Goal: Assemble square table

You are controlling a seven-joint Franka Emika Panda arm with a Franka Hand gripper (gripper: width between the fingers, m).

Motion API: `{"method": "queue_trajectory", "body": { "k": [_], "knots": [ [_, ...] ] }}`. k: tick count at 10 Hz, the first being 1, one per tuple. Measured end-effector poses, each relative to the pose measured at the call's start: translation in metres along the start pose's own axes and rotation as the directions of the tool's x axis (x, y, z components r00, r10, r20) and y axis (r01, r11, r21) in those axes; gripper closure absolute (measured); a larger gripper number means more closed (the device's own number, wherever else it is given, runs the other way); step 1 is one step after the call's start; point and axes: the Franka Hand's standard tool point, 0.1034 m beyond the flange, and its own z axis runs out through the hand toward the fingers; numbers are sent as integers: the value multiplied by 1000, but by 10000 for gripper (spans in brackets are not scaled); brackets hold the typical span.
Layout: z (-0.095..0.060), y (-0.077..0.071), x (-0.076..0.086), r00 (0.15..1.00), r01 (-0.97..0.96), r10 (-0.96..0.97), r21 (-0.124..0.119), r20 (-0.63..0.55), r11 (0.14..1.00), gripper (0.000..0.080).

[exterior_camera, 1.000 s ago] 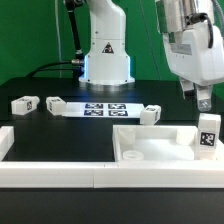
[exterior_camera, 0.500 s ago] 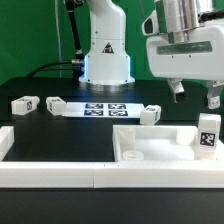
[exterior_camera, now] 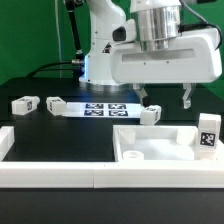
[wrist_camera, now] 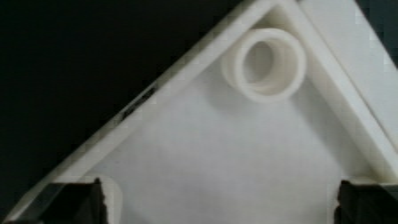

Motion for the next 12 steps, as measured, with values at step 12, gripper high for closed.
{"method": "queue_trajectory", "body": {
  "k": [12],
  "knots": [
    [10, 71, -38, 821, 28, 46, -120, 570, 992, 150]
  ]
}}
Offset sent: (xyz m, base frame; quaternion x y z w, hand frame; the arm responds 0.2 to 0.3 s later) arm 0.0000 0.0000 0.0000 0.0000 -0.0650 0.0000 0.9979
